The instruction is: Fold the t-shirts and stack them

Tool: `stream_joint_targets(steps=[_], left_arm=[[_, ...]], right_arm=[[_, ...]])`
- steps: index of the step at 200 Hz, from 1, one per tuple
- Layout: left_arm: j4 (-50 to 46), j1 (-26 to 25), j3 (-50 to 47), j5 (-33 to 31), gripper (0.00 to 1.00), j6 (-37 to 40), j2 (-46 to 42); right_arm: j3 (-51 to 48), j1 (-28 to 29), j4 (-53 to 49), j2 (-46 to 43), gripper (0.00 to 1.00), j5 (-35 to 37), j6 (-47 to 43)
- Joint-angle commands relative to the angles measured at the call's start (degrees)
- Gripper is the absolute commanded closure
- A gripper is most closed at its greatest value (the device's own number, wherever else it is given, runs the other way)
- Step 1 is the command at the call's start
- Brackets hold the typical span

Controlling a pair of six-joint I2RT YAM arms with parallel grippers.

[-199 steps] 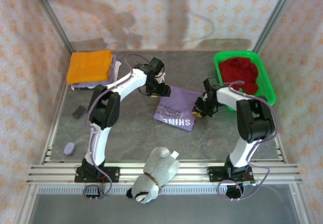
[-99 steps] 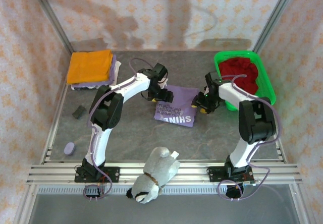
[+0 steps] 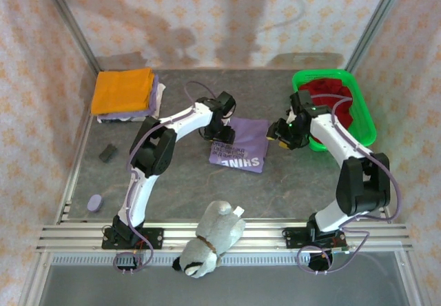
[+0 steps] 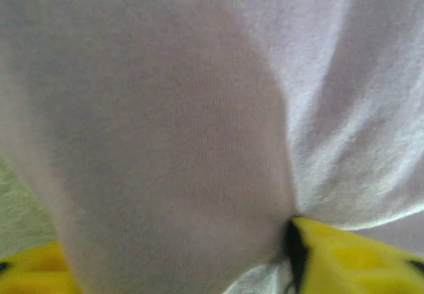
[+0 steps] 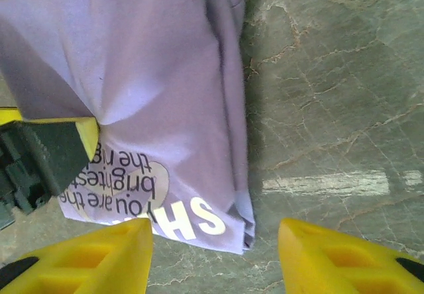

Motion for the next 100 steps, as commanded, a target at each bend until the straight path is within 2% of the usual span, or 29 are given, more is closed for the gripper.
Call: stream_joint_targets(steps=[1, 7, 30, 49, 62, 86, 100], left_arm=[[-4.68, -2.88, -0.26, -4.64, 0.57, -1.13, 3.36], [-4.69, -3.41, -0.8, -5.52, 0.61, -1.53, 3.12], [-4.44, -4.51, -2.31, -6.26, 0.66, -2.93, 2.79], [-1.67, -4.51, -4.64, -4.48, 0.89, -4.08, 2.06], [-0.03, -4.38, -5.44, -2.95, 1.0, -4.42, 1.55], [0.51, -2.98, -4.37, -0.46, 1.0, -3.8, 1.01], [-2.11, -1.87, -1.81, -2.77, 1.0, -2.42, 0.42]], right_arm=[[-0.7, -0.96, -2.63, -4.04, 0.48, 0.68, -0.87], [-1.03, -1.3, -2.77, -4.71, 0.48, 0.7, -0.91], [-2.34, -2.21, -3.09, -6.88, 0.49, 0.74, -1.3], [-3.35, -2.56, -3.21, -7.79, 0.49, 0.48, -1.65], [-3.62, -2.69, -3.58, -8.35, 0.49, 0.35, -1.96], [-3.99, -2.81, -4.11, -9.75, 0.49, 0.22, -2.15], [-3.99, -2.81, -4.53, -10.56, 0.49, 0.04, -2.19]])
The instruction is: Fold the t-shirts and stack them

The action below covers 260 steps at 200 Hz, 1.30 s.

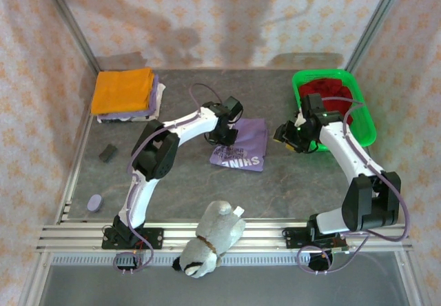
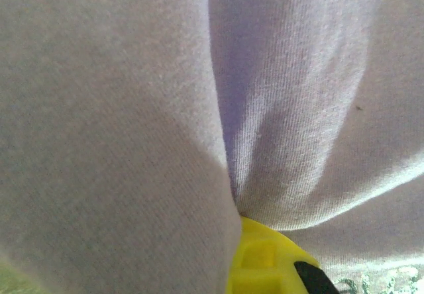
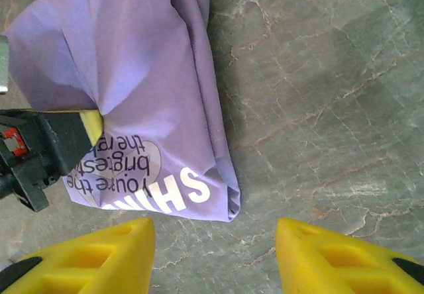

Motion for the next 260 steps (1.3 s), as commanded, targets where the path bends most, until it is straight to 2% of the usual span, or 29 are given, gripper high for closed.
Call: stream_joint_targets(steps=[1, 22, 36, 72, 99, 164, 202, 217, 260], left_arm=[[-5.01, 1.26, 0.6, -0.64, 1.0, 1.08, 1.74], [-13.69, 1.56, 7.78, -13.7, 1.0, 4.77, 1.19], [-18.48, 1.8, 12.61, -20.14, 1.0, 7.34, 1.57], [-23.84, 3.47, 19.41, -28.17, 1.0, 11.55, 2.83], [-26.32, 4.83, 23.31, -35.24, 1.0, 14.42, 3.69], [-26.74, 10.04, 32.97, -39.32, 1.0, 22.74, 3.29], [-27.11, 12.6, 39.85, -39.4, 1.0, 27.91, 3.79], [-27.62, 14.28, 43.73, -38.39, 1.0, 29.31, 4.54], [-28.12, 19.64, 49.69, -32.57, 1.0, 31.36, 4.08]], right_arm=[[-0.56, -0.34, -2.19, -2.94, 0.49, 0.04, -1.05], [-1.33, -0.35, -1.91, -3.89, 0.49, -1.27, -0.63], [-2.45, -0.38, -0.95, -4.39, 0.48, -2.72, 0.08], [-5.03, -0.34, 2.85, -7.02, 0.37, -4.21, 3.2], [-4.91, -0.42, 4.34, -6.59, 0.33, -5.61, 4.38], [0.07, -0.36, 2.77, -4.72, 0.16, -6.46, 3.13], [0.87, -0.35, 3.1, -3.67, 0.07, -7.21, 3.48], [1.23, -0.27, 2.77, -3.19, 0.0, -7.82, 3.3], [2.01, 0.18, 2.02, -4.14, 0.01, -7.63, 2.42]])
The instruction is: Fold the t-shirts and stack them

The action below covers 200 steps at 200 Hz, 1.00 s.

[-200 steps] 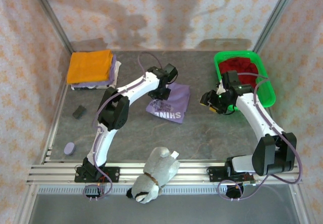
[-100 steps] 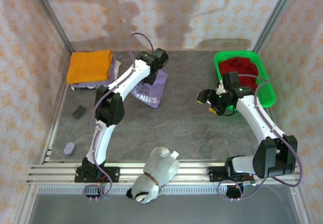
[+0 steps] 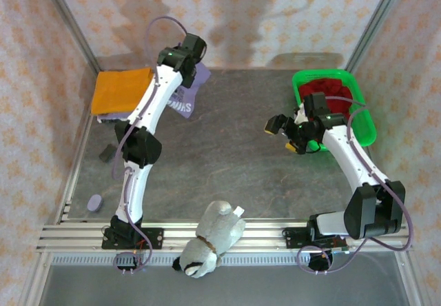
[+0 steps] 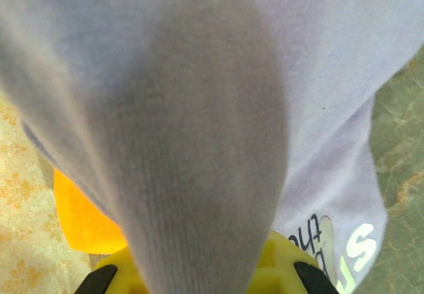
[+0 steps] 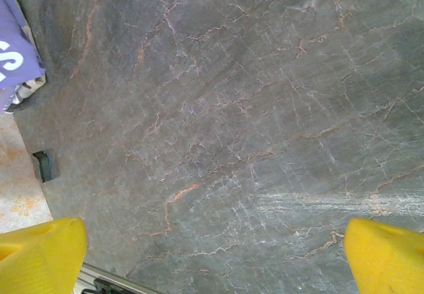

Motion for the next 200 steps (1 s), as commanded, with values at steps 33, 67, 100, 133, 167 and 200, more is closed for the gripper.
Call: stream_joint_targets(steps=[33, 67, 100, 133, 167, 200], left_arm=[[-2.38, 6.39, 3.5, 6.63, 1.0, 2.69, -2.5], [-1.33, 10.15, 3.22, 7.94, 1.0, 2.65, -4.04], [-0.81, 13.51, 3.59, 10.52, 1.0, 2.53, -4.93], [-0.89, 16.85, 3.56, 13.45, 1.0, 1.99, -6.0], [-1.14, 18.74, 3.43, 14.52, 1.0, 1.93, -6.81], [-1.33, 20.27, 3.47, 15.95, 1.0, 1.56, -7.24]], right_arm=[[1.88, 0.3, -1.38, -0.92, 0.01, -0.25, -1.4], [2.82, 0.6, -2.42, -0.03, 0.01, -0.07, -1.82], [3.81, 0.99, -3.45, 0.45, 0.01, 0.71, -1.81], [5.99, 1.58, -6.54, 0.97, 0.01, 2.15, -1.75], [8.24, 1.83, -9.87, 2.06, 0.01, 2.9, -2.89], [8.67, 2.65, -11.04, 2.32, 0.01, 3.96, -2.71]])
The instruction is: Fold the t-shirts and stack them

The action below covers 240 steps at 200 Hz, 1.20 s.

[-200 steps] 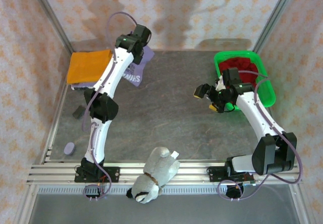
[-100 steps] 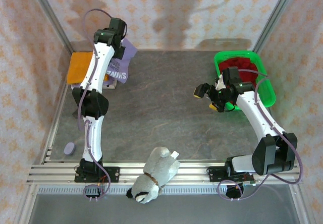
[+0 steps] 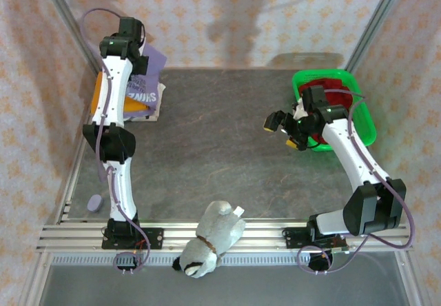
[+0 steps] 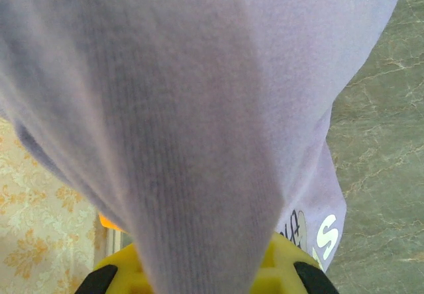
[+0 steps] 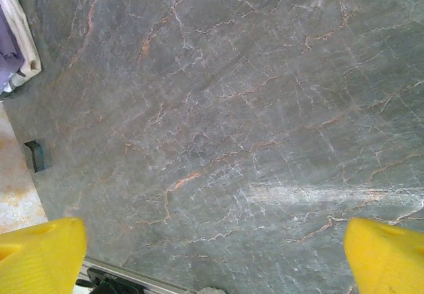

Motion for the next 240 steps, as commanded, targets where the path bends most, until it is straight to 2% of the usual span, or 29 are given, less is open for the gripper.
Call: stream_joint_targets(steps=[1, 135, 240], left_arm=[[-0.28, 0.87, 1.72, 1.91, 1.0, -0.03, -3.13], [0.39, 3.33, 1.83, 2.7, 1.0, 1.0, -3.97], [0.46, 4.84, 1.99, 2.72, 1.0, 1.37, -3.8]], right_arm=[[1.56, 0.81, -3.36, 0.38, 0.01, 2.09, -0.93], [4.31, 4.22, -2.75, 3.94, 0.01, 4.14, 1.07], [5.72, 4.48, -4.06, 5.04, 0.01, 4.6, 0.72]])
